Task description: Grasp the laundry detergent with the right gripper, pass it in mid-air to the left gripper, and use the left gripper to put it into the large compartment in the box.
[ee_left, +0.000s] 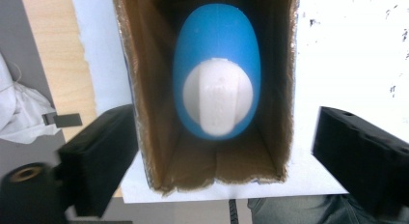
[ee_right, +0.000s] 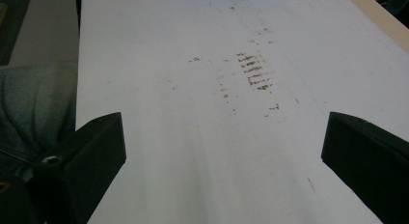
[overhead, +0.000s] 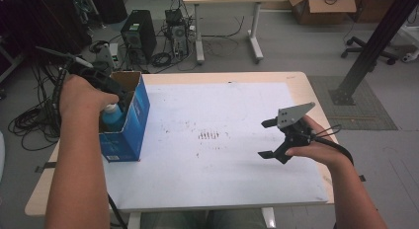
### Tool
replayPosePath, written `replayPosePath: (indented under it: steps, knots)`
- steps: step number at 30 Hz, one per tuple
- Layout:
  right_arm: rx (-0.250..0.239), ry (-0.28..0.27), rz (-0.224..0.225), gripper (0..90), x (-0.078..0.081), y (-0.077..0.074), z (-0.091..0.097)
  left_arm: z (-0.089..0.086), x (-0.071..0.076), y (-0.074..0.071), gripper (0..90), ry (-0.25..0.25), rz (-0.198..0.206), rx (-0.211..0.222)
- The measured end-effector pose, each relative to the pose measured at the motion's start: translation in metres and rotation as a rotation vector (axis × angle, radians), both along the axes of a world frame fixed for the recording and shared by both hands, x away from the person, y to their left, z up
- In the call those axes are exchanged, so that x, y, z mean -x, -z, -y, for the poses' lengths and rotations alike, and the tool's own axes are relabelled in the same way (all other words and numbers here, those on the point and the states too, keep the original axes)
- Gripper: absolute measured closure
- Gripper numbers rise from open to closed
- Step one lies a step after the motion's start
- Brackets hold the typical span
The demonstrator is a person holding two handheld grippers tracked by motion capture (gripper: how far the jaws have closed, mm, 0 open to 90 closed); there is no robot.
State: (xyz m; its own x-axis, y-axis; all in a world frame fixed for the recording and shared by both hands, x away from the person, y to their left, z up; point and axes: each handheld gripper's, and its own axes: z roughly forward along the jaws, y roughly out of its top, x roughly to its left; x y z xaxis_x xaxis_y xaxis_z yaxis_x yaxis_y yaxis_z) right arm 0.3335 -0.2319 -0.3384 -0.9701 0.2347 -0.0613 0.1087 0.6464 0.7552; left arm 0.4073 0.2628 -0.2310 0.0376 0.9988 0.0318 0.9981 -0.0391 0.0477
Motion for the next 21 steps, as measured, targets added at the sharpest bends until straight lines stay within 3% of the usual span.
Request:
replayPosePath:
  steps: [5, 11, 21]
  knots:
    - [-0.002, -0.002, 0.005, 1.9, 0.004, -0.001, 0.001, 0.007, 0.005, -0.007, 0.3, 0.015, -0.026, -0.019]
    - [-0.004, -0.002, 0.013, 1.9, 0.008, -0.005, 0.003, 0.021, 0.011, -0.018, 0.3, 0.063, 0.002, -0.040]
    - [0.000, 0.004, 0.030, 1.9, 0.012, -0.017, 0.010, 0.057, 0.021, -0.055, 0.3, 0.191, 0.066, -0.052]
